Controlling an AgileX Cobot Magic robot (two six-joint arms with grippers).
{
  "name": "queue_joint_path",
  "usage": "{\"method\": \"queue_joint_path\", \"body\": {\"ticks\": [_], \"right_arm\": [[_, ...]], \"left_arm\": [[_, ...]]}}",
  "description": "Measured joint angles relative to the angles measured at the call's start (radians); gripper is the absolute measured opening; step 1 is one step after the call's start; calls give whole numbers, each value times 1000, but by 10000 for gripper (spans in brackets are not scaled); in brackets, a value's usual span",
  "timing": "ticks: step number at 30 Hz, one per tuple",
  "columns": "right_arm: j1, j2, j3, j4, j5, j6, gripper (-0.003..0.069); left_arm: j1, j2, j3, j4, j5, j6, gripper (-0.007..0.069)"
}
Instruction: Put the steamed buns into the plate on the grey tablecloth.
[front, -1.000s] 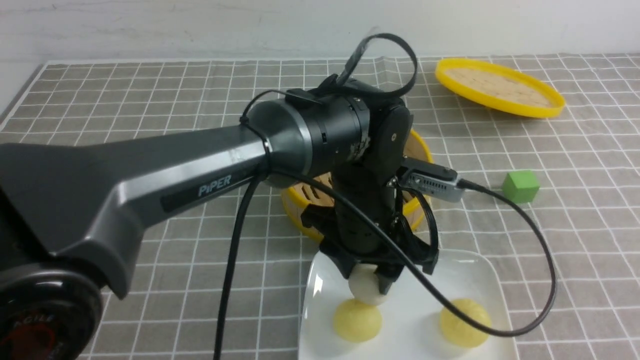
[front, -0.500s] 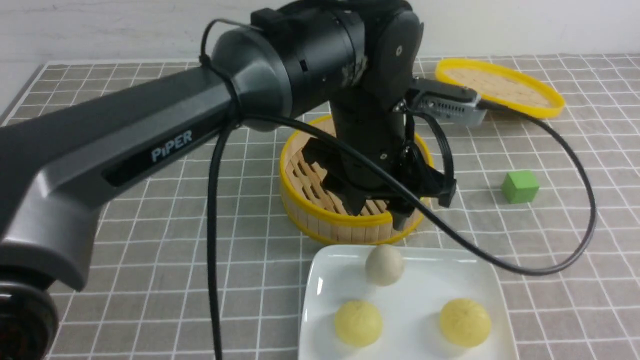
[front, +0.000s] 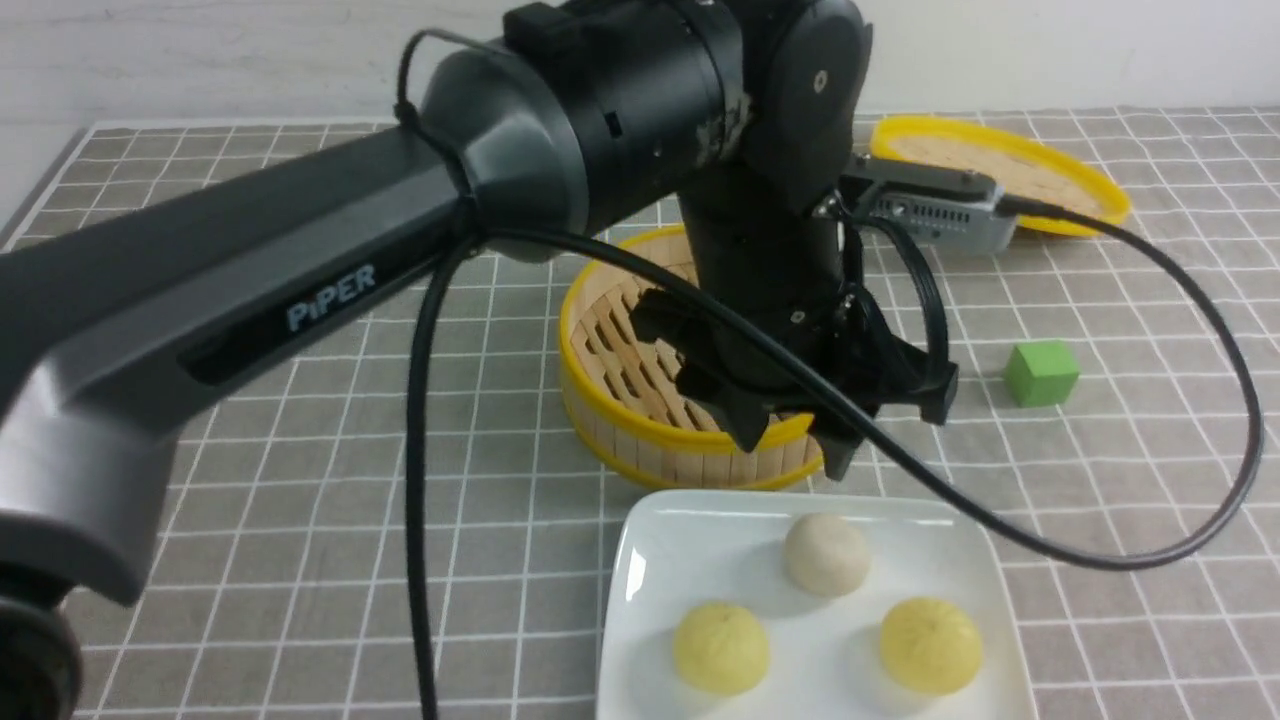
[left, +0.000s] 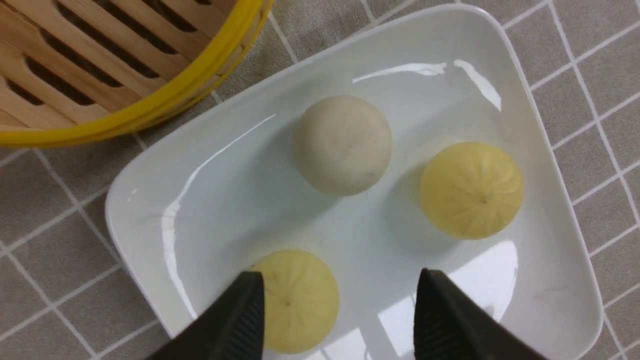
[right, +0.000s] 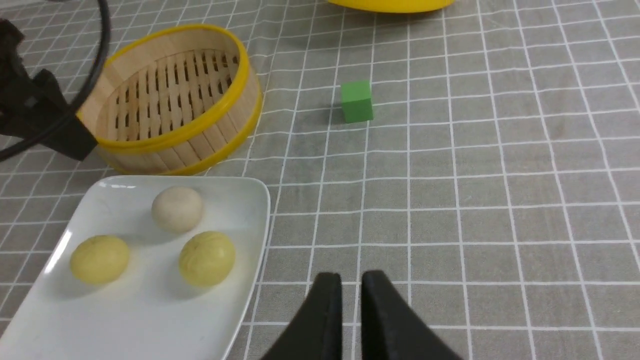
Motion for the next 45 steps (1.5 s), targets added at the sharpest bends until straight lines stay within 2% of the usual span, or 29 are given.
{"method": "queue_joint_path", "body": {"ticks": [2, 3, 5, 6, 8, 13, 18, 35, 40, 42, 45], "right_arm": [[0, -5, 4, -3, 0, 0, 40], [0, -17, 17, -6, 0, 3, 4], [0, -41, 78, -12, -54, 13, -15], [0, -45, 85, -11, -64, 14, -15], [0, -58, 186, -23, -244, 20, -16], [0, -58, 349, -25, -559, 25, -16], [0, -58, 434, -26, -719, 25, -15], [0, -58, 506, -26, -708, 25, -12], [-3, -69, 521, 11, -710, 25, -9], [-16, -79, 539, 23, -725, 25, -8], [-99, -102, 620, 31, -802, 25, -6]], "left_arm": [[0, -23, 0, 14, 0, 0, 377], [0, -51, 0, 28, 1, 0, 343], [0, -100, 0, 67, 2, 0, 253], [0, -105, 0, 67, 2, 0, 253], [-1, -160, 0, 129, 2, 0, 129], [-1, -214, 0, 193, 2, 0, 7], [-1, -222, 0, 203, 2, 0, 2], [-1, -222, 0, 264, 2, 0, 2], [-1, -224, 0, 262, 2, -22, 2], [-1, -224, 0, 261, 2, -24, 2], [-1, -224, 0, 265, 2, -26, 2]]}}
